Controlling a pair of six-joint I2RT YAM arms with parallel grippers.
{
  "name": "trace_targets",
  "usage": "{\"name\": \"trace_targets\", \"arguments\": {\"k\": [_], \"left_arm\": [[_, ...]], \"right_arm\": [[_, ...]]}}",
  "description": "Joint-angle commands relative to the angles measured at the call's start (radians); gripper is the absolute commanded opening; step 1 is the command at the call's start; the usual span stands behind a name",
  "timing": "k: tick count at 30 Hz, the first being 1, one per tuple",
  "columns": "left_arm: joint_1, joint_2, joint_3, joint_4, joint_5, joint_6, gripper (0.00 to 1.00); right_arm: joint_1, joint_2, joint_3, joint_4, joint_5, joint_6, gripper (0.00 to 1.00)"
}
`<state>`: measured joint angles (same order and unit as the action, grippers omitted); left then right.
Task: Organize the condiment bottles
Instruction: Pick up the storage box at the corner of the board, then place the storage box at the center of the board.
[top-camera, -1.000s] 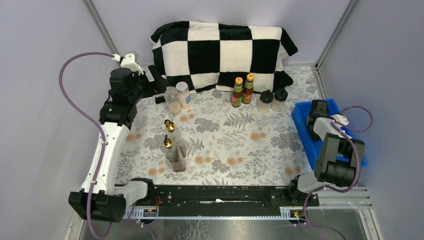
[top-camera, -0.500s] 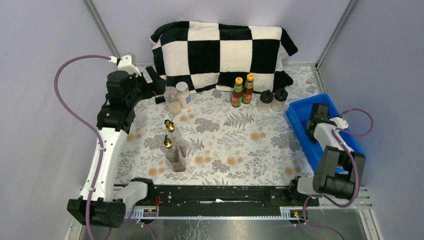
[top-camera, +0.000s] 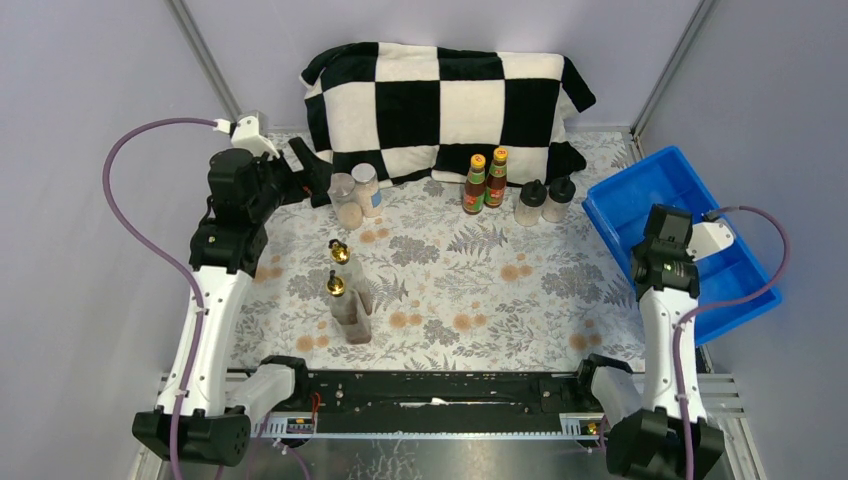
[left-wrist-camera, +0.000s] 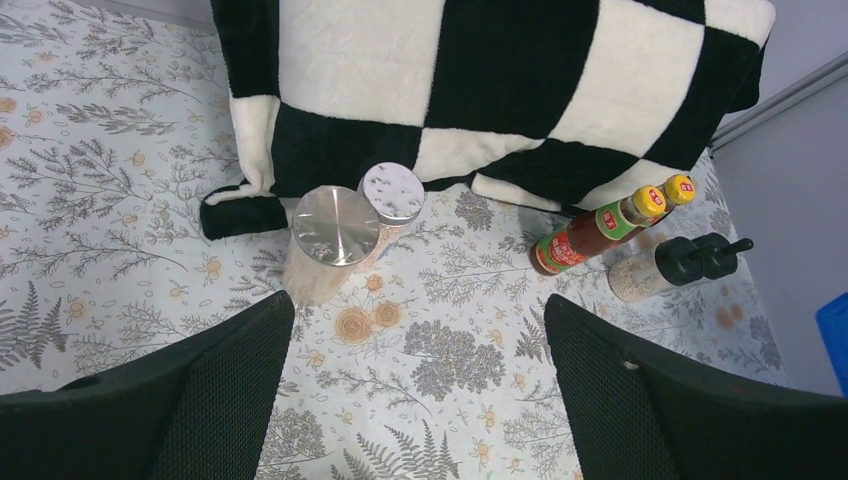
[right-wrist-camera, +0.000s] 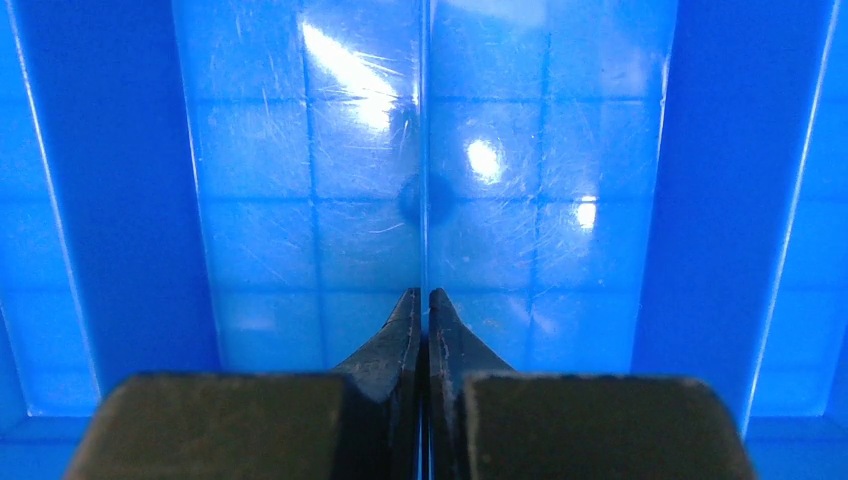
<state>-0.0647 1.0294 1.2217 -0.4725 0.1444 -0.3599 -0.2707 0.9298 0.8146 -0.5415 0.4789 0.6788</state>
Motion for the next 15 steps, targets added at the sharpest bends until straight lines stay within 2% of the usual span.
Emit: {"name": "trace_targets", "arguments": {"k": [1, 7, 15], "left_arm": [[-0.003, -0.024, -0.016, -0.021, 0.011, -0.002, 0.99], [-0.003, -0.035, -0.015, -0.033, 0.007, 0.002, 0.99], [-0.003, -0.046, -0.032, -0.035, 0.009, -0.005, 0.99]], "right_arm": [[0.045, -0.06, 0.119, -0.018, -0.061, -0.093, 0.0], [0.155, -0.022, 0.276, -0.104, -0.217, -0.149, 0.0], [0.494, 0.108, 0.502, -0.271, -0.303, -0.209, 0.0]]}}
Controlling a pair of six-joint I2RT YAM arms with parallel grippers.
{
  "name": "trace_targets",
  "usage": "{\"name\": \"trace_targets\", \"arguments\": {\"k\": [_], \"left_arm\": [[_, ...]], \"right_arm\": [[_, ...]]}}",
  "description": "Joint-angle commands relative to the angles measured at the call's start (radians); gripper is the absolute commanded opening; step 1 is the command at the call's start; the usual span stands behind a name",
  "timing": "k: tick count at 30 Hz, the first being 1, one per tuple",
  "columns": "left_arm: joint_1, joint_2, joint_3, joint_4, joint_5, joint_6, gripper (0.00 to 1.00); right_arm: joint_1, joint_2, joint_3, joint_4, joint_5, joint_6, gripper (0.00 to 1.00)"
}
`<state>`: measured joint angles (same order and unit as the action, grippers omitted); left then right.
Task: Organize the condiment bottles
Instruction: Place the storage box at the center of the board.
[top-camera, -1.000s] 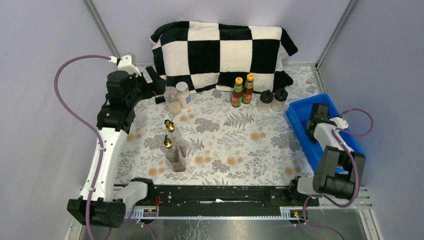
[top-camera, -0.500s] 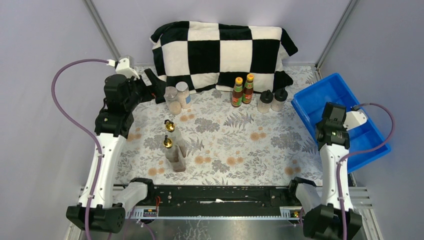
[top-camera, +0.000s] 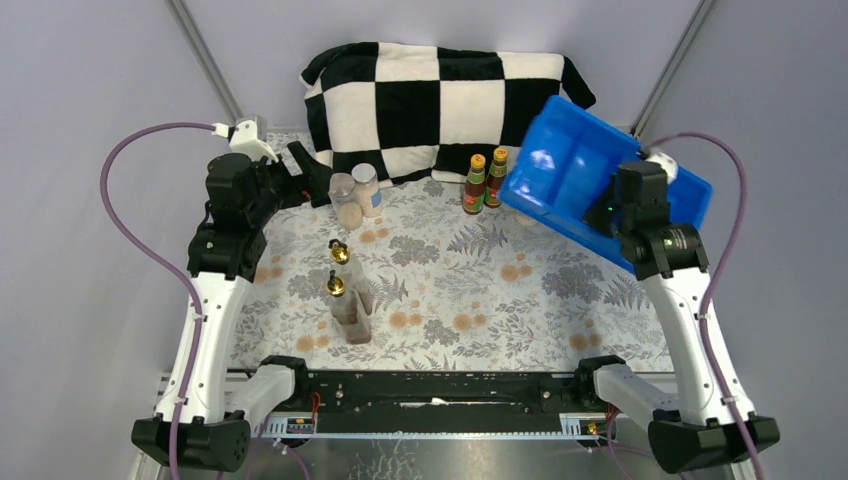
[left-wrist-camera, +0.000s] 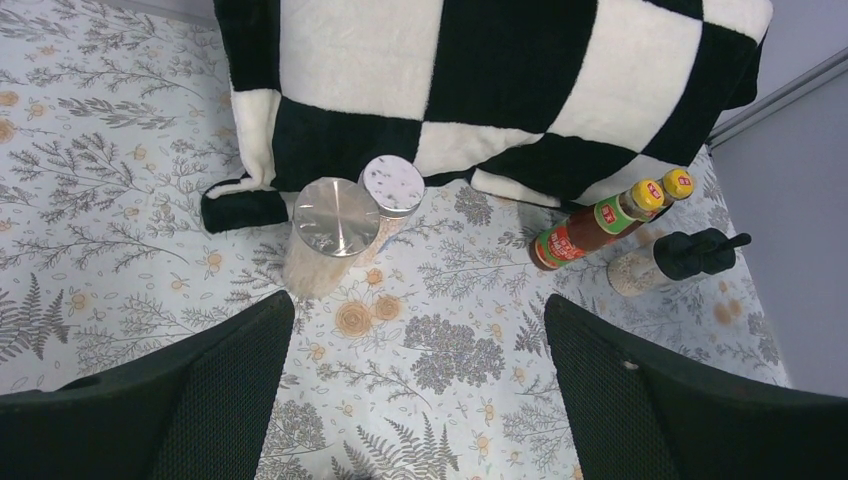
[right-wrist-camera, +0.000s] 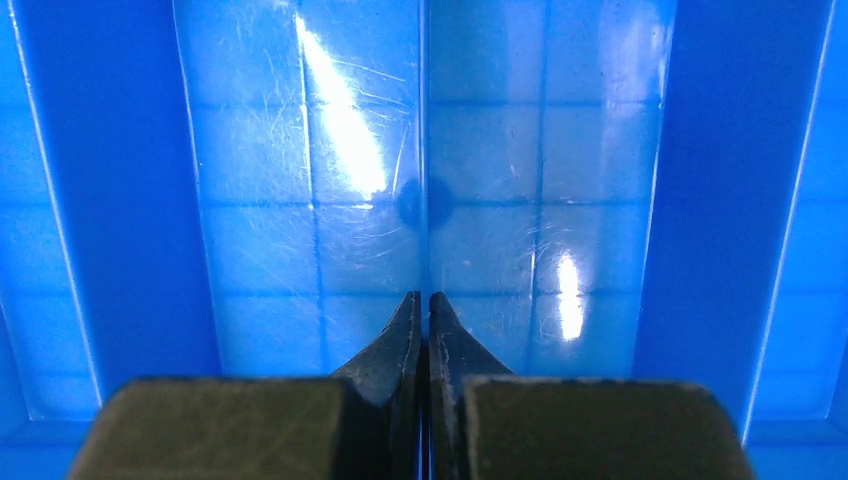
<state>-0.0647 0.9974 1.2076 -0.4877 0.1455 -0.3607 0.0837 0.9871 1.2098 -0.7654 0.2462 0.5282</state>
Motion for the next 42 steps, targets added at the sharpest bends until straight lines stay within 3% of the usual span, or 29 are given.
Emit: {"name": "trace_targets", "arguments": {"k": [1, 8, 14, 26, 34, 42], "left_arm": [[-0.003, -0.013, -0.019, -0.019, 0.007, -0.004, 0.99], [-0.003, -0.017, -0.021, -0.02, -0.006, 0.002, 0.99], [-0.003, -0.021, -0.023, -0.025, 0.009, -0.006, 0.99], [-0.003, -0.022, -0.033, -0.027, -0.004, 0.003, 0.99], [-0.003, -0.024, -0.046, -0.028, -0.008, 0.006, 0.99], [-0.003, -0.03, -0.046, -0.034, -0.021, 0.017, 0.99]], "right_arm": [[0.188, 0.068, 0.11, -0.058, -0.068, -0.054, 0.0], [0.465, 0.13, -0.073, 0.078, 0.049, 0.056, 0.0], [0.62, 0.248, -0.148, 0.187, 0.182, 0.151, 0.0], [0.7, 0.511, -0.263, 0.445, 0.218, 0.245, 0.0], [0.821, 0.703, -0.215, 0.499, 0.243, 0.245, 0.0], [0.867, 0.821, -0.153, 0.506, 0.257, 0.267, 0.0]]}}
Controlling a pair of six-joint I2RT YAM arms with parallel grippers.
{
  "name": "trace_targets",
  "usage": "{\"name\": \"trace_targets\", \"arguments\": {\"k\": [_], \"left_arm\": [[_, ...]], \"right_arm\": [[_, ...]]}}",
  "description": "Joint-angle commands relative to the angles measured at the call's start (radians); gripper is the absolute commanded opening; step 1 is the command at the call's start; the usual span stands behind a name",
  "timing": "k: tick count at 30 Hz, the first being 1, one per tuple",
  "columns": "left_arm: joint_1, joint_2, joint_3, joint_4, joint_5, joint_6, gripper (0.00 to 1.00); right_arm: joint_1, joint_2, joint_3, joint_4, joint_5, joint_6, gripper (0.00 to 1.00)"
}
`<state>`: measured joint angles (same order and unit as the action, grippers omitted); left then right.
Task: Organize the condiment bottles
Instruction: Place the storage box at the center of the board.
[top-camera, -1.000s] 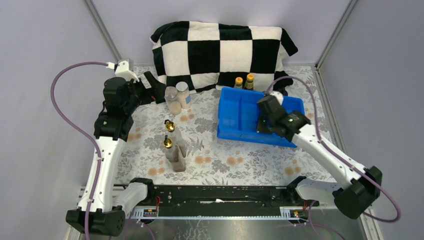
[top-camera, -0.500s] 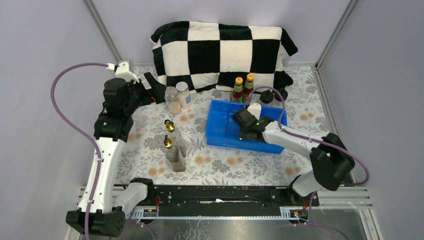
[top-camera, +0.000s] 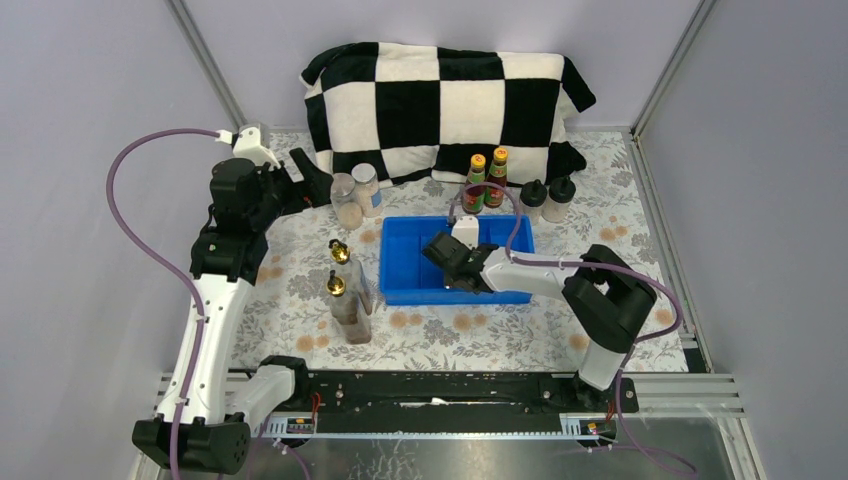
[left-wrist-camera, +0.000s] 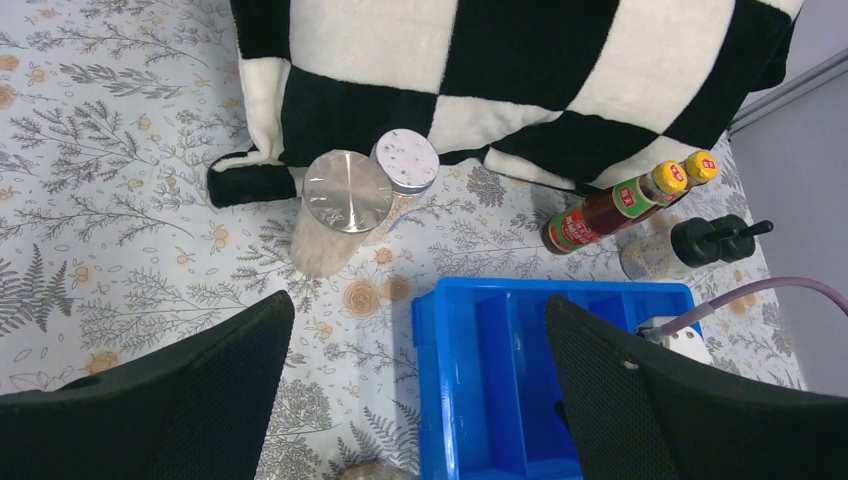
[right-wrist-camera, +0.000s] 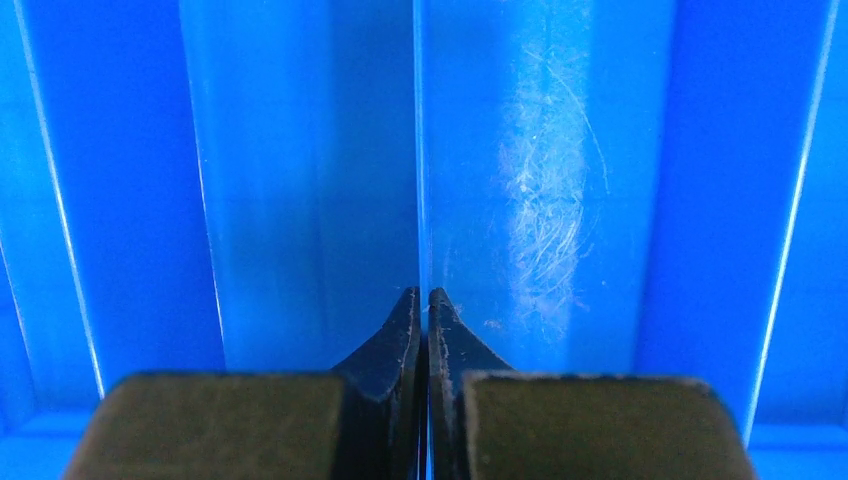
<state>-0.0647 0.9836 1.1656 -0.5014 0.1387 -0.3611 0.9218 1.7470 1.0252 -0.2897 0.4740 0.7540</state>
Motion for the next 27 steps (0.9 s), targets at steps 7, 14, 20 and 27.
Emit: {"name": "trace_targets", "arguments": {"k": [7, 14, 20, 27], "left_arm": [[-0.003, -0.011, 0.006, -0.034, -0.02, 0.025, 0.99], [-0.002, -0.007, 0.006, -0.035, -0.015, 0.025, 0.99], [-0.003, -0.011, 0.008, -0.043, -0.02, 0.025, 0.99], [-0.003, -0.014, 0.018, -0.057, -0.05, 0.018, 0.99]], "right_arm": [[0.034, 0.016, 0.015, -0.041, 0.098, 0.092, 0.0], [0.038, -0.035, -0.009, -0.097, 0.126, 0.133, 0.2], [0.043, -0.052, -0.023, -0.088, 0.13, 0.127, 0.73], [0.06, -0.133, 0.042, -0.106, 0.128, 0.006, 0.9]]}}
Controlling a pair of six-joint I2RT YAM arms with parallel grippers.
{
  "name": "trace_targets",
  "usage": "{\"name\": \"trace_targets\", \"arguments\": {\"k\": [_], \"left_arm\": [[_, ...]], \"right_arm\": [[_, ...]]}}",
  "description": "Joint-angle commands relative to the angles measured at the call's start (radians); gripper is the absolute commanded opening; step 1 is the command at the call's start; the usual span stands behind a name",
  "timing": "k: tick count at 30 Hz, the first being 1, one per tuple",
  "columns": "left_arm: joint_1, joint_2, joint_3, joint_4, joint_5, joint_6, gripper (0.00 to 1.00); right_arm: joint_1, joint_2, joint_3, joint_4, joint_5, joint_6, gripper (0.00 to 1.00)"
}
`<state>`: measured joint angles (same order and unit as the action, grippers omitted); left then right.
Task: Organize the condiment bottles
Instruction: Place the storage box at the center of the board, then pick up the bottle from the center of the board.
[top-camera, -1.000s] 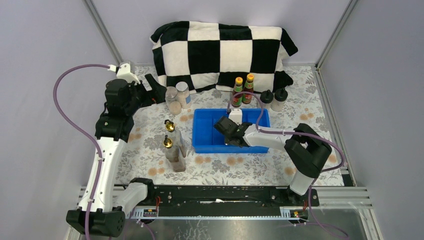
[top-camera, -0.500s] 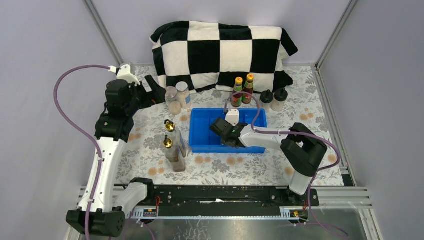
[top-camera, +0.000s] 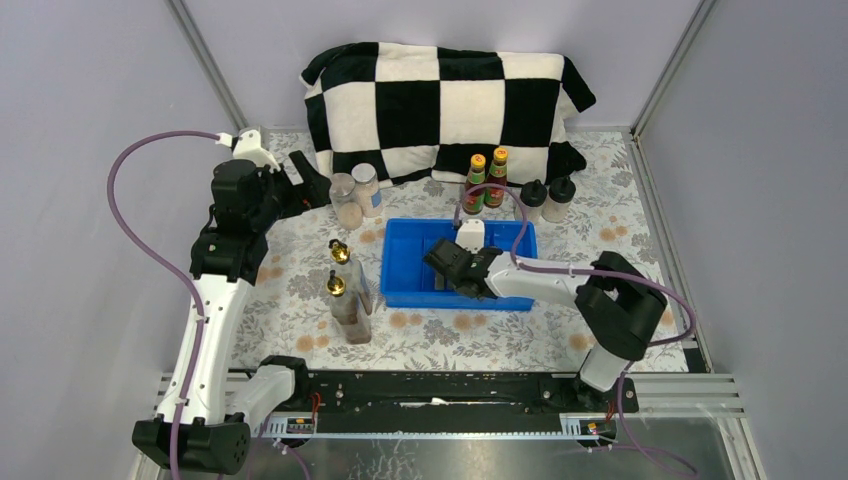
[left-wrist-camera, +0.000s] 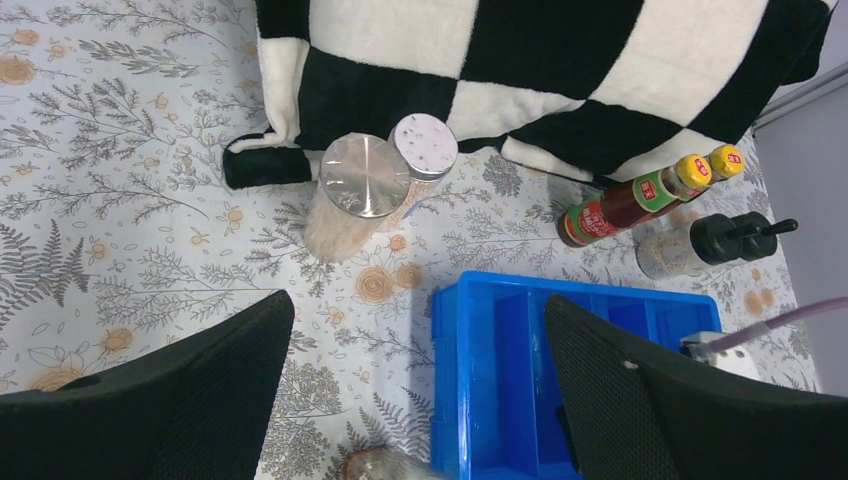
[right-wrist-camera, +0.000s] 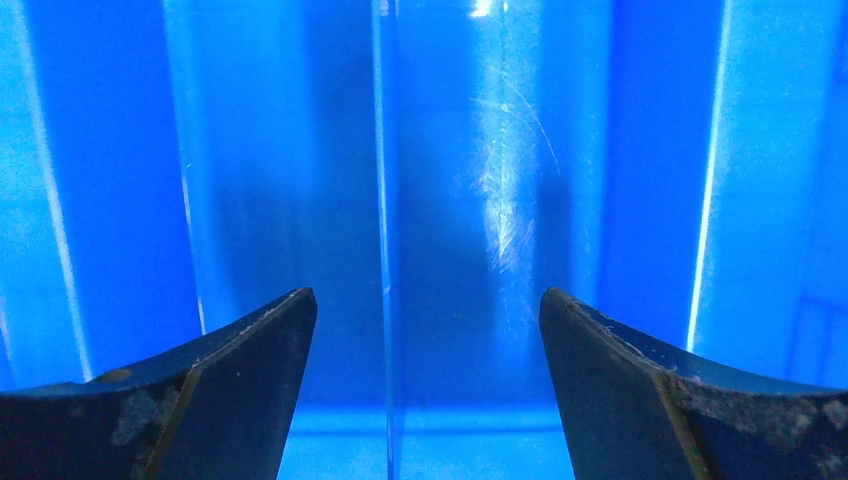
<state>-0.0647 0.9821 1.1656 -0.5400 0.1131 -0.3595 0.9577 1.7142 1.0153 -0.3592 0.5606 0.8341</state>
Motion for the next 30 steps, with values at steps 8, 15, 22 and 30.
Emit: {"name": "trace_targets", "arguments": {"k": [8, 15, 22, 30], "left_arm": [[-0.003, 0.021, 0.027, -0.023, 0.023, 0.014, 0.99], [-0.003, 0.029, 0.018, -0.013, 0.014, 0.021, 0.99], [-0.002, 0.041, 0.029, -0.01, 0.001, 0.037, 0.99], [-0.003, 0.061, 0.026, -0.003, -0.035, 0.053, 0.99]], "right_arm": [[0.032, -0.276, 0.2, -0.149, 0.064, -0.274, 0.91], [0.013, -0.365, 0.194, -0.129, 0.224, -0.427, 0.89], [-0.215, -0.351, 0.198, 0.006, 0.07, -0.482, 0.83], [-0.382, -0.189, 0.326, 0.134, -0.008, -0.588, 0.69]]}}
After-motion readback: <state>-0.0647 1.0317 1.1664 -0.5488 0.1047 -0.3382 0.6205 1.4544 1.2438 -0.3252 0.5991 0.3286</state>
